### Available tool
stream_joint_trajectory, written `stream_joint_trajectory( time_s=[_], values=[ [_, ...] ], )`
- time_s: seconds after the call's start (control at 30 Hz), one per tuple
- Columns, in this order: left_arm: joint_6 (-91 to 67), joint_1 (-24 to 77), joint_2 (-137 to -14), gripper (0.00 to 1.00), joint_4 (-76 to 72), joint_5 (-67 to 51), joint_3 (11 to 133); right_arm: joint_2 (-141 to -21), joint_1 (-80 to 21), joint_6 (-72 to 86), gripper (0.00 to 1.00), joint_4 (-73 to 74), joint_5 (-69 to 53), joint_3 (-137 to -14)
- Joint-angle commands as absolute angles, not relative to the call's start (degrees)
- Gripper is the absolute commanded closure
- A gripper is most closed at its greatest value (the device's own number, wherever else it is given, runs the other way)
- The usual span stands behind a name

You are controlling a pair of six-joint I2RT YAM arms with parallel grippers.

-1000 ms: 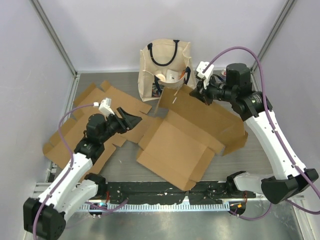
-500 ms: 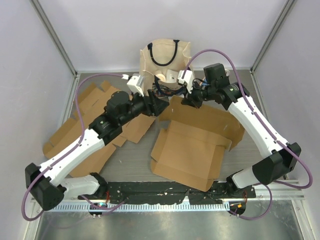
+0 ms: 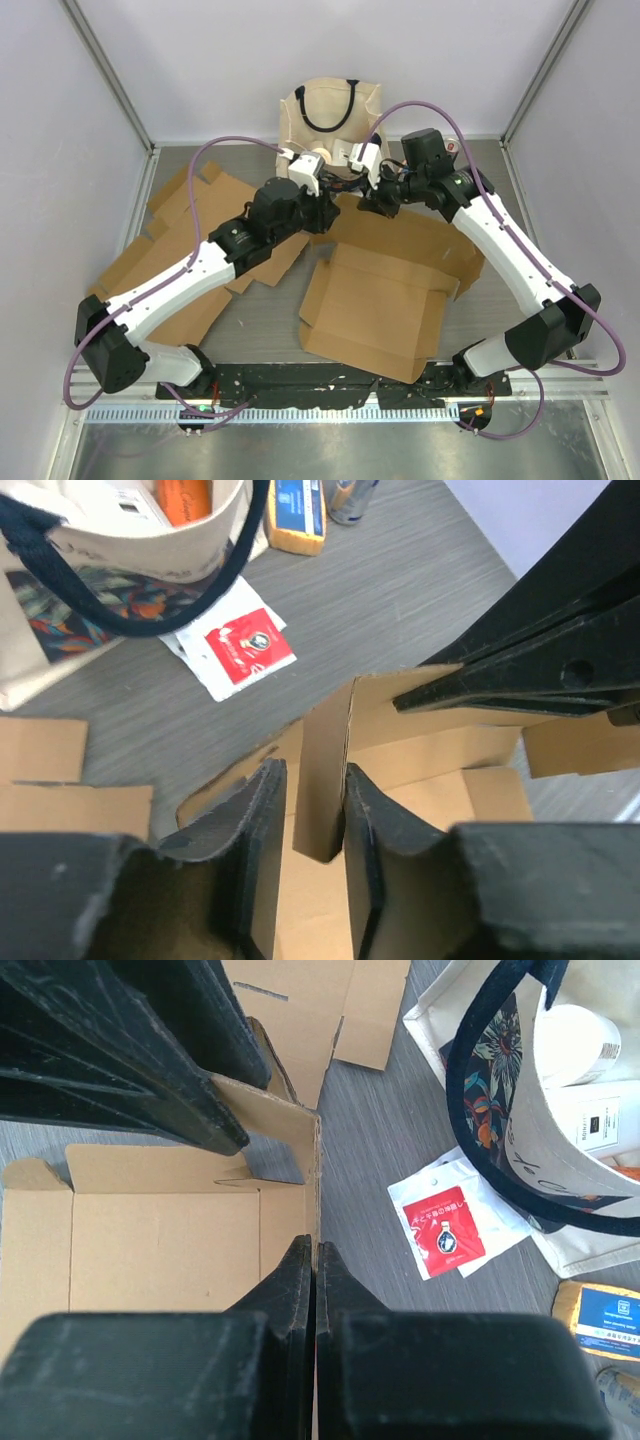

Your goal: Fold the paper box

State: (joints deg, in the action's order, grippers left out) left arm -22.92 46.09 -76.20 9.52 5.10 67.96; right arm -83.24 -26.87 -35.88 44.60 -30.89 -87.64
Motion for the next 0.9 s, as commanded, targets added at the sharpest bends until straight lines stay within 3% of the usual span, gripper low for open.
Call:
stream_joint_trajectory(
  time_s=[0.0, 0.03, 0.07, 0.17, 0.23, 0.27, 0.37, 0.47, 0.5, 0.53, 0.57, 0.63, 0.67, 0.77, 0.87],
  values=[
    [-18.8, 48.2, -77.2, 0.73, 10.5, 12.4, 72.5, -82.4, -28.2, -33.6, 0.99, 41.0, -28.3, -87.9],
    [-18.6, 48.6, -77.6, 0.76, 10.5, 13.6, 73.0, -82.0, -29.2, -31.5, 0.97, 39.3, -26.5, -87.7],
    [-18.4, 49.0, -78.0, 0.82, 10.9, 15.4, 73.3, -81.7, -29.9, -28.3, 0.81, 37.7, -18.1, -87.5],
    [-19.2, 50.6, -78.7, 0.91, 10.9, 18.7, 73.1, -81.2, -32.2, -8.3, 0.50, 35.8, 2.6, -90.2],
    [-20.6, 51.8, -78.6, 0.94, 10.7, 22.2, 72.2, -81.2, -32.2, 7.1, 0.43, 42.7, 9.3, -95.4],
    [-21.1, 51.9, -78.4, 0.97, 10.1, 22.9, 71.6, -80.9, -32.2, 10.7, 0.21, 45.1, 10.7, -96.7],
    [-22.2, 52.5, -77.3, 1.00, 7.0, 24.2, 69.0, -80.2, -32.2, 20.8, 0.18, 53.2, 10.6, -99.3],
    [-21.6, 52.6, -76.9, 1.00, 5.2, 23.2, 67.3, -76.1, -32.1, 23.5, 0.18, 51.5, 8.9, -94.2],
    [-21.3, 52.4, -76.9, 0.96, 5.5, 23.2, 67.4, -74.7, -31.5, 23.2, 0.17, 50.5, 8.4, -93.3],
    [-20.9, 52.2, -77.1, 0.86, 6.0, 20.7, 68.2, -73.6, -30.2, 23.0, 0.16, 48.9, 7.0, -90.9],
    [-21.4, 50.6, -77.6, 0.69, 8.2, 16.6, 69.2, -72.3, -28.4, 23.9, 0.16, 46.3, 6.5, -88.9],
    [-24.2, 49.8, -79.4, 0.57, 12.7, 14.8, 73.5, -68.9, -21.7, 25.6, 0.16, 39.5, 8.6, -83.0],
    [-24.4, 49.8, -79.7, 0.46, 14.2, 14.8, 74.0, -68.2, -20.1, 25.1, 0.14, 36.5, 9.5, -80.6],
    [-24.3, 49.7, -78.1, 0.39, 7.3, 14.8, 70.2, -70.0, -17.8, 16.5, 0.14, 26.7, 7.3, -73.7],
    [-23.5, 49.7, -79.4, 0.42, 6.0, 16.7, 69.9, -74.9, -15.0, 5.1, 0.23, 24.3, 3.0, -74.4]
  ],
)
